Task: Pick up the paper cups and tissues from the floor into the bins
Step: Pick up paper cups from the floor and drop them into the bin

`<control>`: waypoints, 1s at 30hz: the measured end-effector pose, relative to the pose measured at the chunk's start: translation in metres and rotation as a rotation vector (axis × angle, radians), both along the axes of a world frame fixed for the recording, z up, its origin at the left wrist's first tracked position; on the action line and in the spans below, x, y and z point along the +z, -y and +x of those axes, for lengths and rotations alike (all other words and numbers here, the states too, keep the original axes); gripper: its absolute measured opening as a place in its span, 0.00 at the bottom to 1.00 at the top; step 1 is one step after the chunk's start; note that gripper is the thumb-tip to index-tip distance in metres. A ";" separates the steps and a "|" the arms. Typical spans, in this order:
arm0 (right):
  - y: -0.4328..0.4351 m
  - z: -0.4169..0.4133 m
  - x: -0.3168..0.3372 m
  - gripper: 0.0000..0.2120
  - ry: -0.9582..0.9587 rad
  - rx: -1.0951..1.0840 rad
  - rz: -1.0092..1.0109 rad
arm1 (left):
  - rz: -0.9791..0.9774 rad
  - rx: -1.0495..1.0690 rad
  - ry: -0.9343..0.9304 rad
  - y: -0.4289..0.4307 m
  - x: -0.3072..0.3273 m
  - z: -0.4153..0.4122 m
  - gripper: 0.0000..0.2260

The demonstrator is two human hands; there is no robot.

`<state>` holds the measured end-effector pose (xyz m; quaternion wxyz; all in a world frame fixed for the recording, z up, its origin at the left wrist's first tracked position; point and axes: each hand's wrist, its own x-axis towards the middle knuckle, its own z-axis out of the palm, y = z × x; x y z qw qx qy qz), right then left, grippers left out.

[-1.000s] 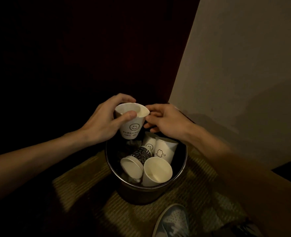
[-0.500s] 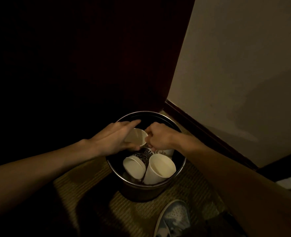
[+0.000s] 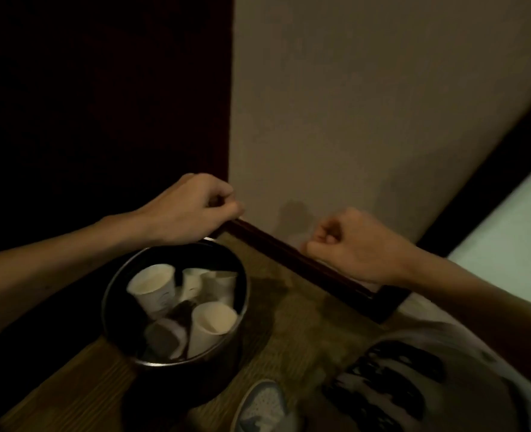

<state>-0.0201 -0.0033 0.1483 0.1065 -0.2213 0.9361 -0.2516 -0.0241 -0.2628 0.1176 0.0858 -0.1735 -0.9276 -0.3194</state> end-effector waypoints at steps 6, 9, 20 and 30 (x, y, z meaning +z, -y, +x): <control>-0.162 0.078 0.046 0.11 0.044 -0.251 0.091 | -0.205 -0.420 -0.102 -0.158 0.091 0.021 0.21; -0.243 0.133 0.047 0.09 0.075 -0.342 0.157 | -0.353 -0.571 -0.230 -0.254 0.104 0.047 0.19; -0.468 0.378 -0.086 0.07 0.125 -1.168 -0.180 | -0.280 -1.172 -0.004 -0.619 -0.042 0.180 0.14; -0.594 0.497 -0.212 0.14 0.109 -1.817 -0.395 | -0.395 -1.306 0.249 -0.817 -0.197 0.295 0.12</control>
